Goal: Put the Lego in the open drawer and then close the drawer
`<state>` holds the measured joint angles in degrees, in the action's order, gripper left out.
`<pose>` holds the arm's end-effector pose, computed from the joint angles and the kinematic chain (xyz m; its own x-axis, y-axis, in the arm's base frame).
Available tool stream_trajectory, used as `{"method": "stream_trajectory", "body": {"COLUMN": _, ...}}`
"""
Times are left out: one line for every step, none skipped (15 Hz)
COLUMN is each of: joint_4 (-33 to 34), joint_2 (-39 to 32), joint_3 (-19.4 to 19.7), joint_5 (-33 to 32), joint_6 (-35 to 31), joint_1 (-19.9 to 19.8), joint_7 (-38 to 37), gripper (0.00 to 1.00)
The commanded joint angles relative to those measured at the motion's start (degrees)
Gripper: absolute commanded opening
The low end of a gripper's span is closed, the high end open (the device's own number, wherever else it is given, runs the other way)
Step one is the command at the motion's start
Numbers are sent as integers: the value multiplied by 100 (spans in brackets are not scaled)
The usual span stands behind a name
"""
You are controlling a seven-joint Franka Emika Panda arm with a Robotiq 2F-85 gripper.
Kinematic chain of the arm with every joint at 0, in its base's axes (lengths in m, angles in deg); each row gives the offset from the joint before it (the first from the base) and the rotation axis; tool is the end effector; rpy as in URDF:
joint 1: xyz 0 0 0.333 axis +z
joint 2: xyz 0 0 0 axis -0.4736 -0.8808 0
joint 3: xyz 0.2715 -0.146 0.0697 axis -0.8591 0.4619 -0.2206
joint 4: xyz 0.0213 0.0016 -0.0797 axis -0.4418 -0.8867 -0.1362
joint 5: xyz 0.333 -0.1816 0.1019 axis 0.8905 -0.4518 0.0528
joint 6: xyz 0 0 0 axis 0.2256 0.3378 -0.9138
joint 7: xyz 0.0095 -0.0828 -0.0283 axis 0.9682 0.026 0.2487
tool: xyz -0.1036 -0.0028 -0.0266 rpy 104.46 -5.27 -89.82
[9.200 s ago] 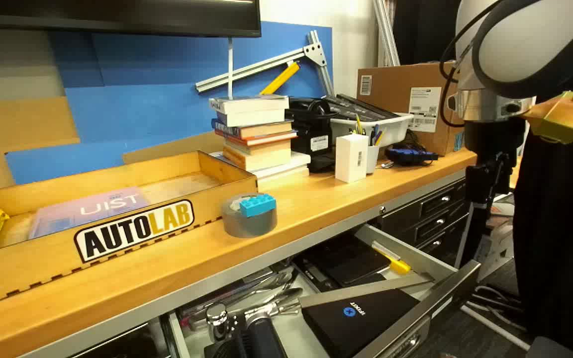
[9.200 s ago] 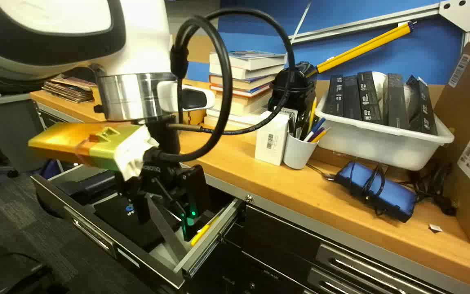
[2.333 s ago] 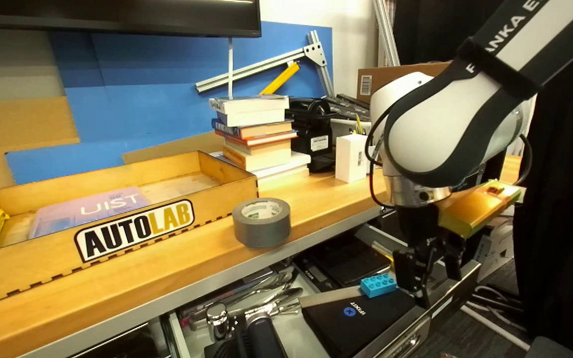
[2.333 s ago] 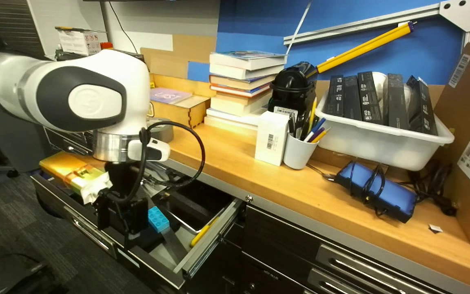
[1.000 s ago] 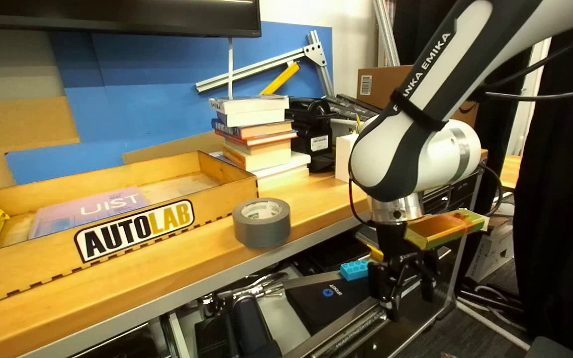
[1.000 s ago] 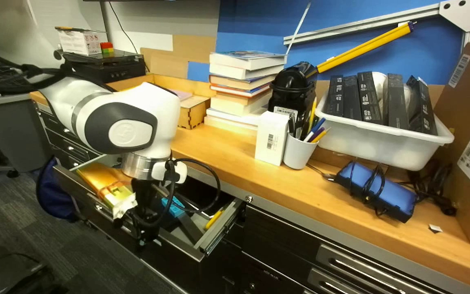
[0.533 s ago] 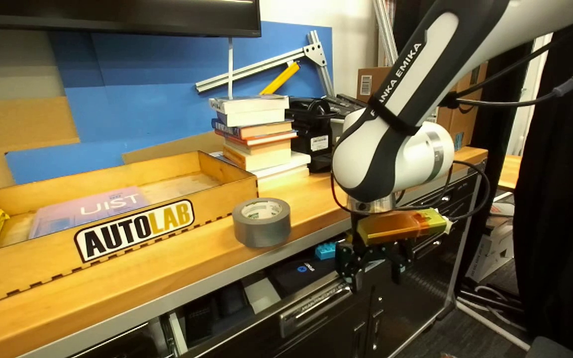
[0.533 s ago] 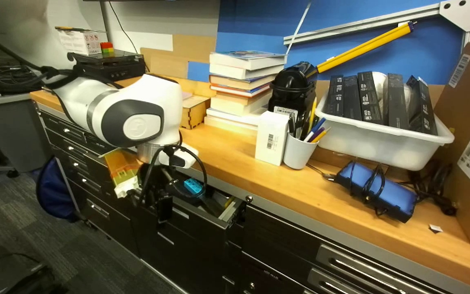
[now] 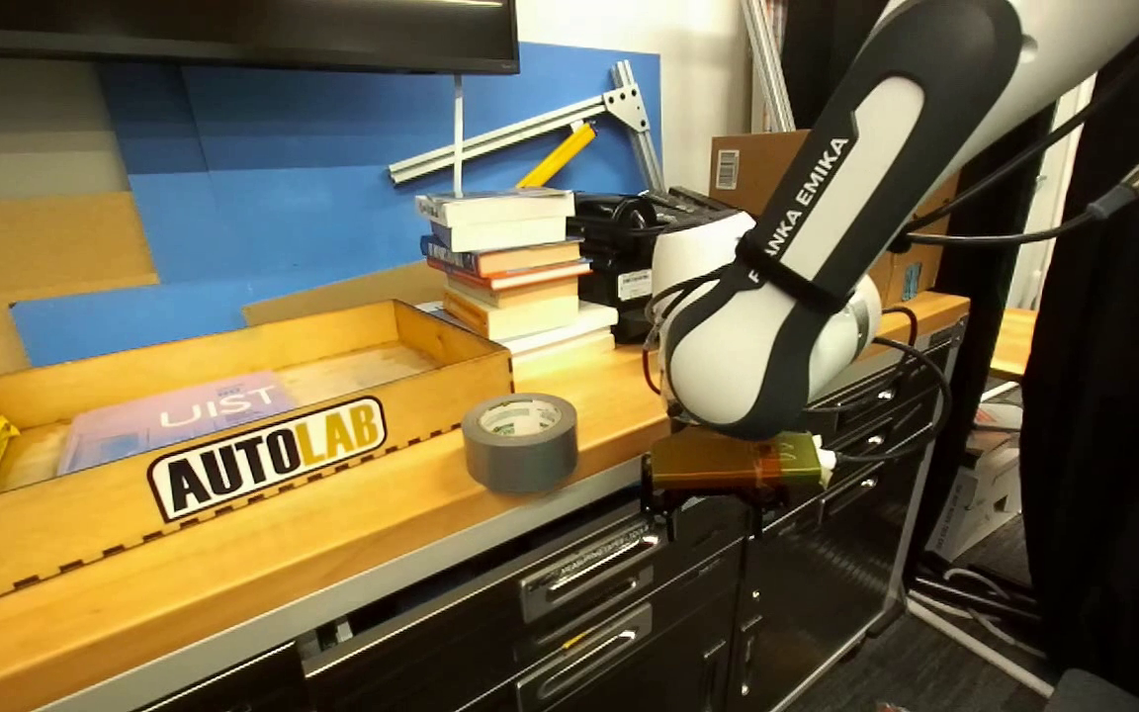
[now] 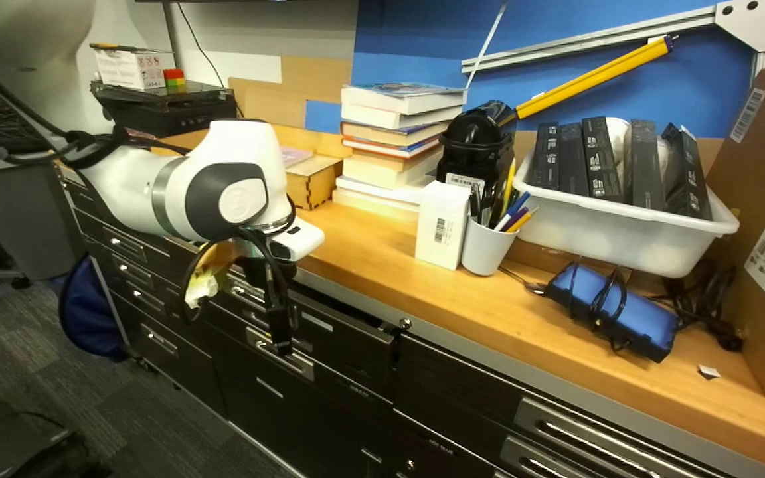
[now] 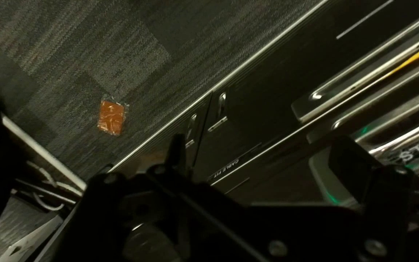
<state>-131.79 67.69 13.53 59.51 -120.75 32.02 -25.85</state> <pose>0.4784 -0.0094 0.2270 0.7703 -0.6307 0.0938 -0.6376 -0.7637 0.1012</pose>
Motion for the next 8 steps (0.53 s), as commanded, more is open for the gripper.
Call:
{"method": "stream_trajectory", "body": {"joint_4": 167, "joint_2": -92, "joint_3": 525, "joint_5": -998, "joint_6": -313, "joint_1": 425, "joint_7": -1557, "gripper": 100}}
{"method": "stream_trajectory", "body": {"joint_4": 225, "joint_2": -92, "joint_3": 680, "joint_5": -1351, "joint_6": -297, "joint_1": 555, "joint_7": -1992, "gripper": 100}}
{"method": "stream_trajectory", "body": {"joint_4": 286, "joint_2": -99, "joint_3": 748, "joint_5": -1674, "joint_6": -296, "joint_1": 641, "joint_7": -2431, "gripper": 100}}
{"method": "stream_trajectory", "body": {"joint_4": 320, "joint_2": -117, "joint_3": 596, "joint_5": -1981, "joint_6": -274, "joint_1": 531, "joint_7": -2817, "gripper": 100}}
{"method": "stream_trajectory", "body": {"joint_4": 397, "joint_2": -169, "joint_3": 593, "joint_5": -2213, "joint_6": -261, "joint_1": 545, "joint_7": -3095, "gripper": 100}}
{"method": "stream_trajectory", "body": {"joint_4": 427, "joint_2": -169, "joint_3": 527, "joint_5": -2384, "joint_6": -208, "joint_1": 520, "joint_7": -3296, "gripper": 100}}
{"method": "stream_trajectory", "body": {"joint_4": 392, "joint_2": -137, "joint_3": 466, "joint_5": -2511, "joint_6": -178, "joint_1": 499, "joint_7": -3429, "gripper": 100}}
{"method": "stream_trajectory", "body": {"joint_4": 334, "joint_2": -94, "joint_3": 417, "joint_5": -2606, "joint_6": -205, "joint_1": 453, "joint_7": -3493, "gripper": 100}}
